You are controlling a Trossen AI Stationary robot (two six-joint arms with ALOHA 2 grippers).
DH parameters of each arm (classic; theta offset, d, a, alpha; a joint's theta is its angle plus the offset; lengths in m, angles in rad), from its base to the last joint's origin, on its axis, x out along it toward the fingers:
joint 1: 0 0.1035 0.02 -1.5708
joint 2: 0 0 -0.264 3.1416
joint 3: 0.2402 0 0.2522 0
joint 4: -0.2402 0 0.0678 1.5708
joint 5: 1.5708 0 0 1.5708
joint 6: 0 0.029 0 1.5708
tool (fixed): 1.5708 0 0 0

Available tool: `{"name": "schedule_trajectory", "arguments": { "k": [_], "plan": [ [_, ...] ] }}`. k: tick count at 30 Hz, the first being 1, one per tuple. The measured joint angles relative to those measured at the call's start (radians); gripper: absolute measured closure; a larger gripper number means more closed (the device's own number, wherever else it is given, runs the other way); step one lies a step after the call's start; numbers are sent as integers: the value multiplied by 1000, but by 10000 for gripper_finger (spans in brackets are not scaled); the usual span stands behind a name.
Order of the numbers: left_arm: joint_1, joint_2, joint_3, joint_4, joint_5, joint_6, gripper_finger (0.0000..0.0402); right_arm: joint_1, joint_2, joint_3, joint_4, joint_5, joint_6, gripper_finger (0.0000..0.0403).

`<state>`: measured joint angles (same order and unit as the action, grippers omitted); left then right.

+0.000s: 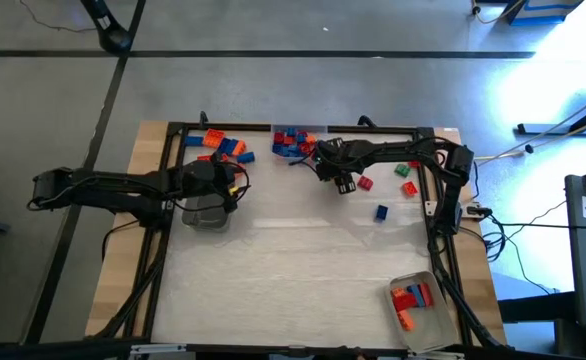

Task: Sort blocks by size
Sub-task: Put the orange 8 stud game piece into the gray bin

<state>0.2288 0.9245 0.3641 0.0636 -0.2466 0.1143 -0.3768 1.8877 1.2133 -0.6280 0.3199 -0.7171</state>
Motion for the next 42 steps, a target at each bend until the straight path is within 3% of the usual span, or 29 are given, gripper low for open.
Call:
{"name": "schedule_trajectory", "arguments": {
  "k": [5,9,13,18,25,33,42],
  "plan": [
    [0,0,0,0,0,-1,167,-20,27,3,12,-130,-24,143],
    [0,0,0,-1,0,-2,167,-38,60,8,12,-163,0,145],
    [0,0,0,0,0,-1,167,-37,63,8,-20,-205,122,178],
    [0,0,0,3,0,-2,167,-38,53,6,-55,-240,257,266],
    [0,0,0,0,0,-8,167,-10,-29,-5,-179,-276,527,271],
    [0,0,0,-1,0,-20,167,185,-303,-1,-399,-332,858,271],
    [0,0,0,-1,0,-21,167,577,-584,2,-494,-314,1482,271]
  ]
}}
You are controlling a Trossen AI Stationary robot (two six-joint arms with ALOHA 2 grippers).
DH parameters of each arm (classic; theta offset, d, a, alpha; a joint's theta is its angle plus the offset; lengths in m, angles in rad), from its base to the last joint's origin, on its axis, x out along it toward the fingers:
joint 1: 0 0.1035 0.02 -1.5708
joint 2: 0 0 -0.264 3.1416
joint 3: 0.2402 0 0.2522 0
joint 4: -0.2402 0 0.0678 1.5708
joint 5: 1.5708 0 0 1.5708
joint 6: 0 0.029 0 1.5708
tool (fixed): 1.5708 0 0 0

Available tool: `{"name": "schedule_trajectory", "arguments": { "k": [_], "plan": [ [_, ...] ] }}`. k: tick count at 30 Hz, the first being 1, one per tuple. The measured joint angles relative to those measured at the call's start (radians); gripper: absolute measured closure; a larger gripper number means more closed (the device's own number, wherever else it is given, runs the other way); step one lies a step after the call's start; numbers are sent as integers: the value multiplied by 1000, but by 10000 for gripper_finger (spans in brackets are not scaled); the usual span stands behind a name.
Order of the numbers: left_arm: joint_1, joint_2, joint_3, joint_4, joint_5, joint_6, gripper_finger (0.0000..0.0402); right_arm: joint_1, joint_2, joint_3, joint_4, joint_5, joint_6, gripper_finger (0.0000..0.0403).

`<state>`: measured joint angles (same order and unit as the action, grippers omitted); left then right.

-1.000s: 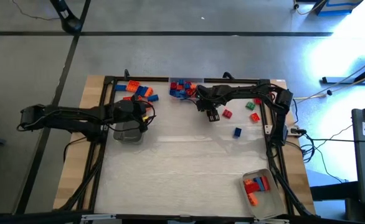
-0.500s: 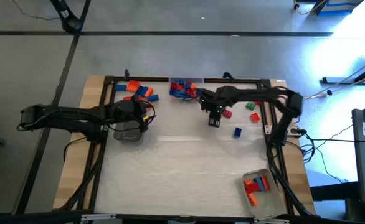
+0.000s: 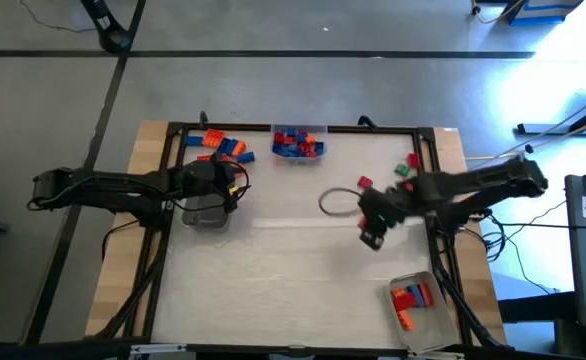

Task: Sort blocks by size
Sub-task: Put the orange 8 stud game piece into the gray bin, then put the blue 8 stud game piece into the gray bin

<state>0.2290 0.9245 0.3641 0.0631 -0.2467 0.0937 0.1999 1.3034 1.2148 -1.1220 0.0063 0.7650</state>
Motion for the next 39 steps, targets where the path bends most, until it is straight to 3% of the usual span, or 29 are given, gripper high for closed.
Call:
{"name": "schedule_trajectory", "arguments": {
  "k": [6,12,21,27,34,37,39],
  "plan": [
    [0,0,0,-2,0,7,167,297,-22,0,9,135,371,271],
    [0,0,0,1,0,21,167,531,35,-23,20,181,722,271],
    [0,0,0,1,-1,63,167,793,89,-213,143,65,1202,252],
    [0,0,0,0,-1,39,167,854,89,-250,99,45,1431,230],
    [0,0,4,-9,0,-3,167,854,67,-249,111,4,1466,163],
    [0,0,60,-106,0,-9,167,841,40,-231,135,-73,1494,149],
    [0,0,119,-202,0,-18,167,823,26,-203,130,-52,1431,147]
  ]
}}
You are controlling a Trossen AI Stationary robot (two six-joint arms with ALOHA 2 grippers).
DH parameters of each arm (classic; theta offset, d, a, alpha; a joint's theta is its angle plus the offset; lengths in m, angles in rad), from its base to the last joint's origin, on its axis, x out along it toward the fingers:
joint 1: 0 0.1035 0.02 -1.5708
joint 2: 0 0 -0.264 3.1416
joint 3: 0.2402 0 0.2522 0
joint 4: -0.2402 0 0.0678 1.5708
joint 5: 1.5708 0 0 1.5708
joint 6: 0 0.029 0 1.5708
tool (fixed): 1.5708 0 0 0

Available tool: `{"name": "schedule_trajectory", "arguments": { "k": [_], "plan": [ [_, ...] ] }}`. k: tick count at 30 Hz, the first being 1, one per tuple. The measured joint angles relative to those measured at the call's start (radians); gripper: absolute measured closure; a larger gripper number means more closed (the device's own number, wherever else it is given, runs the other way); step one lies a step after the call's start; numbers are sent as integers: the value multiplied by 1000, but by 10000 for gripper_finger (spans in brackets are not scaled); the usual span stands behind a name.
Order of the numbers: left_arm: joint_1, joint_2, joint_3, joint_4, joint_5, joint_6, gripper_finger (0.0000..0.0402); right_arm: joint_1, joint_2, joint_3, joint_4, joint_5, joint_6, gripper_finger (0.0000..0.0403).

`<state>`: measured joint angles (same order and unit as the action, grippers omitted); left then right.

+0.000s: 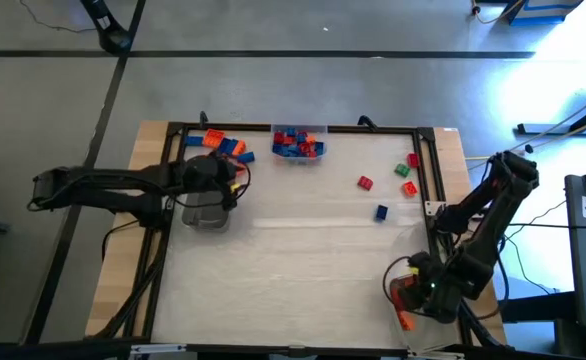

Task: Sort blocks by size
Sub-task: Put the blue 8 stud game piece into the gray bin

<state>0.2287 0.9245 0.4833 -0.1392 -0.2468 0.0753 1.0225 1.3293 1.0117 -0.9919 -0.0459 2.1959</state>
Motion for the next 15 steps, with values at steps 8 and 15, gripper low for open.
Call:
{"name": "schedule_trajectory", "arguments": {
  "k": [8,15],
  "plan": [
    [51,-1,145,-241,0,-40,167,-170,-65,78,-89,666,-616,146],
    [190,22,146,-267,0,-40,167,-438,-66,78,-88,945,-1044,146]
  ]
}}
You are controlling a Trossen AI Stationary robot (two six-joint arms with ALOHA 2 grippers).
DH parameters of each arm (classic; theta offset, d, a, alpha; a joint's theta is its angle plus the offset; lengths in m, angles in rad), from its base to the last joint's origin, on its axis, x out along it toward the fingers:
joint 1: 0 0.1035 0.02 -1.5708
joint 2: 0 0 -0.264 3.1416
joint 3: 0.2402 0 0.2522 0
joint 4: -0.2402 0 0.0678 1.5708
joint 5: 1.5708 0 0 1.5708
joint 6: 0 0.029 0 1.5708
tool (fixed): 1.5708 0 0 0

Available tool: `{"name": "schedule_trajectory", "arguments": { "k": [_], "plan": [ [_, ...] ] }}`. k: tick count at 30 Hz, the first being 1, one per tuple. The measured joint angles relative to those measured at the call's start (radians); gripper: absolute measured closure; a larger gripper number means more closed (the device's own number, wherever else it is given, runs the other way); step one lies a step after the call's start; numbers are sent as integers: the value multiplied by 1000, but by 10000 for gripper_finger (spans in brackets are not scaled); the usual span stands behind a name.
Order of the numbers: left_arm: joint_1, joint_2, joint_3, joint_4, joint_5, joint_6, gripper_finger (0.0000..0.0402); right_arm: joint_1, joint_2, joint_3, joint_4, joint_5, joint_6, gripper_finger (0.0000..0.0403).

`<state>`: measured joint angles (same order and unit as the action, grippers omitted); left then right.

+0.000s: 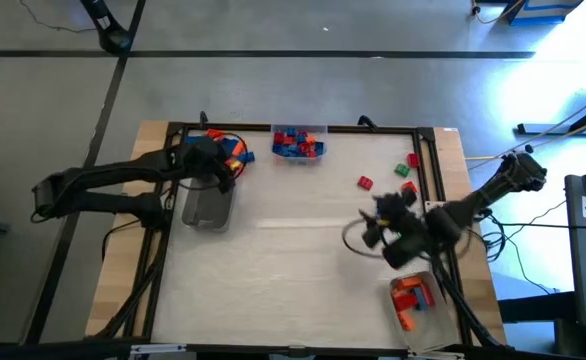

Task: Sort blocks by size
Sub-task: Put the blue 8 stud game piece into the gray bin

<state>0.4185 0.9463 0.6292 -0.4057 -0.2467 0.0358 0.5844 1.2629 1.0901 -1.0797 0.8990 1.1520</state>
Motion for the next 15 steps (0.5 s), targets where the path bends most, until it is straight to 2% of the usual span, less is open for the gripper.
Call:
{"name": "schedule_trajectory", "arguments": {
  "k": [6,11,15],
  "plan": [
    [82,154,45,45,66,56,167,-242,35,-27,72,208,-218,145],
    [137,382,217,-53,69,138,167,-434,61,-108,264,218,-399,145],
    [180,535,343,-150,68,175,167,-519,78,-176,458,224,-498,145]
  ]
}}
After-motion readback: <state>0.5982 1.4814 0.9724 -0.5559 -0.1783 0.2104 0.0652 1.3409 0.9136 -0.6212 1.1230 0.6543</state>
